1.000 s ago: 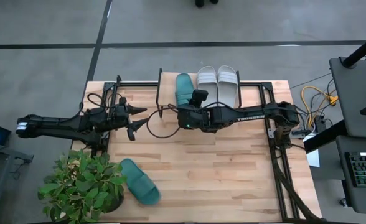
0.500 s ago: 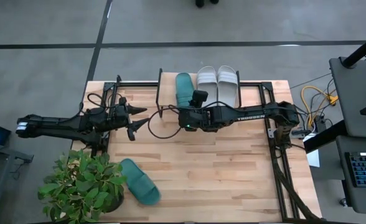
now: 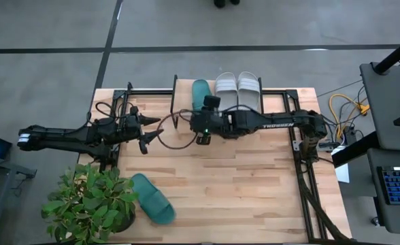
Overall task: Pick and place slides into the shelf
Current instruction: Put the top green slipper on the shelf
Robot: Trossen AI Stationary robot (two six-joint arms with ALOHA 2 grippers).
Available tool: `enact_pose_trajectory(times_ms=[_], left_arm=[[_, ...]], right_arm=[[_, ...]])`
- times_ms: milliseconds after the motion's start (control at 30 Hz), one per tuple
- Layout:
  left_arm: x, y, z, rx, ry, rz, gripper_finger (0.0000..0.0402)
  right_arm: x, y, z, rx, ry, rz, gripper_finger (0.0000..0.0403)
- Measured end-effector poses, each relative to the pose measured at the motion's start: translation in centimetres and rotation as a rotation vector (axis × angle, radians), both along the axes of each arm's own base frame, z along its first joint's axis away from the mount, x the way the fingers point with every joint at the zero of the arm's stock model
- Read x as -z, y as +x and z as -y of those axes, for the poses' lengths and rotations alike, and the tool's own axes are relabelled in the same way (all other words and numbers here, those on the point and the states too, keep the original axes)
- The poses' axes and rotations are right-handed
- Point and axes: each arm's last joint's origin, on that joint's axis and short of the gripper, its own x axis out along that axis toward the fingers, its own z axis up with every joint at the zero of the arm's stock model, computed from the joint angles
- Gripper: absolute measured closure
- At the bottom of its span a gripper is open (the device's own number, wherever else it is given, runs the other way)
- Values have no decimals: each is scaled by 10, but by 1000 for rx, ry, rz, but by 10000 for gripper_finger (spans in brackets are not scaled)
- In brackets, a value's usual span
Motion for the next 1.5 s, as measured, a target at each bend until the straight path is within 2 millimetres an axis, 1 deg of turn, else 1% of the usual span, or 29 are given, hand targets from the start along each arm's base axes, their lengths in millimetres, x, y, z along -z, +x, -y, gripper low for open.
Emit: enact_pose_trajectory(times_ms=[100,233,367,533,600,700,933,1067,1200,1367,1500], left_arm=[[0,0,0,0,0,0,194],[0,0,0,0,-1,0,194],[0,0,0,0,-1,0,194],[1,0,0,0,0,-2,194],[1,0,0,0,1,-2,194],[0,0,0,0,30,-5,194],[-5,-1,0,0,43,34,194],[-6,0,0,0,43,44,194],[-11,-1,0,-2,53,88,194],[-14,-1,0,-3,69,105,194],[-14,-1,0,-6,92,95,194]], right_arm=[[-18,1,14,-88,97,39,274],[-41,-6,39,-242,310,66,271],[-58,-23,72,-297,455,43,261],[-68,-46,112,-305,580,34,250],[-68,-53,124,-322,635,33,248],[-66,-61,135,-375,680,18,246],[-65,-68,146,-485,590,-22,247],[-63,-73,153,-489,584,-44,248],[-54,-76,163,-489,614,-84,248],[-40,-72,181,-474,623,-103,248],[-26,-68,195,-493,680,-94,248]])
